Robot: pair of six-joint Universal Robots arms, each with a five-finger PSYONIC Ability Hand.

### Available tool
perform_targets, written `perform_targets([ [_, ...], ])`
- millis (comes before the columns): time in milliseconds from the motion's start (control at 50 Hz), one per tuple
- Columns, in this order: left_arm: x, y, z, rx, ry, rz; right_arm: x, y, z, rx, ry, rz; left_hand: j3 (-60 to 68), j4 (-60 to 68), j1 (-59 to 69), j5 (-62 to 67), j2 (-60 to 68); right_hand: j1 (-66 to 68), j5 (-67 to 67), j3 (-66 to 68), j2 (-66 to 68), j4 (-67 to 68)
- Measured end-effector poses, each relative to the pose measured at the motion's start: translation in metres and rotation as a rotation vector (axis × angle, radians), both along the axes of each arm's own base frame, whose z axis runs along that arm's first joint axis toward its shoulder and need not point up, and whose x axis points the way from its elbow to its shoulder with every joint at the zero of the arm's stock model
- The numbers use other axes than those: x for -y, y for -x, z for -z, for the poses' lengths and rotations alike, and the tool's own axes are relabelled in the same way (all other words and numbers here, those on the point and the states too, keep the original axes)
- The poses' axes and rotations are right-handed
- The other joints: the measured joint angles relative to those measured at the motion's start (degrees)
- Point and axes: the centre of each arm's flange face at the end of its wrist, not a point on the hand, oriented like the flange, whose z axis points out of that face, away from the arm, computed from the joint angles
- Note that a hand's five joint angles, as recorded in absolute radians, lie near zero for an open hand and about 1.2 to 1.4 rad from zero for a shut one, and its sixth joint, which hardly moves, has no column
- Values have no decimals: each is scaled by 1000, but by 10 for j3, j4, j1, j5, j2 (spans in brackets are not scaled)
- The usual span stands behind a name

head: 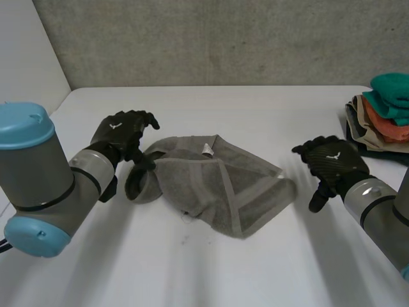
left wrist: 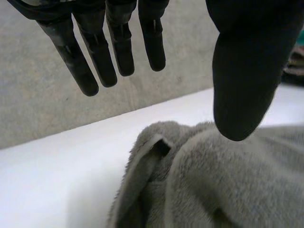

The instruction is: Fold the laundry.

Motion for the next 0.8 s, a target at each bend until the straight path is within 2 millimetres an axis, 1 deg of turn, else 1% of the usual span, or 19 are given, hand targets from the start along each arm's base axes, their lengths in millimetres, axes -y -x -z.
perform_targets([
  [40,-2,0,6,82,29,20,-4,-6,-4,8,-15,-32,-20,-20,-19,-19,-19,0,0,0,0,0],
  [80,-3,0,11,141,48,32,-6,-17,-12,27,-16,-69,-25,-26,-24,-26,-25,0,0,0,0,0],
  [160,-3,-6,17,227,80,38,-7,-47,-27,98,-32,-143,-31,-34,-28,-35,-34,0,0,0,0,0],
  [240,-3,-20,12,243,103,6,1,-79,-30,159,-92,-201,-45,-46,-41,-47,-46,0,0,0,0,0],
  [260,-3,-27,9,243,110,-10,5,-91,-28,178,-120,-221,-47,-47,-44,-49,-48,0,0,0,0,0],
  [320,-5,-38,4,236,121,-34,12,-111,-23,209,-168,-254,-48,-48,-45,-49,-50,0,0,0,0,0],
  [380,-9,-50,1,223,134,-40,25,-132,-9,255,-222,-289,-48,-48,-45,-49,-50,1,1,2,2,1],
  [460,-13,-62,0,211,136,-37,38,-150,11,316,-276,-315,-48,-48,-45,-49,-50,33,43,47,41,44],
  [560,-11,-74,4,200,121,-21,44,-163,34,358,-325,-332,-48,-48,-45,-49,-50,69,79,80,65,80],
  [580,-9,-77,6,195,115,-8,44,-167,41,363,-338,-338,-54,-52,-45,-55,-55,93,101,101,86,101],
  [600,-8,-78,7,192,113,0,44,-168,44,365,-343,-340,-59,-57,-51,-60,-61,110,116,119,105,119],
  [660,-3,-81,7,182,117,26,42,-171,50,365,-353,-345,-75,-72,-72,-76,-75,216,212,217,218,216],
  [680,1,-83,6,177,127,41,41,-172,52,363,-355,-348,-84,-81,-79,-85,-84,298,294,301,300,300],
  [700,3,-84,6,175,132,49,41,-173,52,362,-355,-349,-88,-84,-82,-88,-88,314,317,324,324,322],
  [720,7,-85,5,171,144,62,40,-173,53,361,-354,-351,-95,-91,-91,-95,-96,401,399,414,415,413],
  [740,10,-86,4,168,155,73,40,-173,52,360,-352,-352,-101,-96,-98,-100,-100,470,471,484,486,474],
  [760,14,-86,3,165,169,86,39,-173,51,358,-349,-354,-108,-100,-105,-105,-107,508,517,522,525,520],
  [800,23,-85,1,160,197,113,38,-173,47,354,-338,-358,-125,-117,-124,-123,-122,512,536,551,547,555],
])
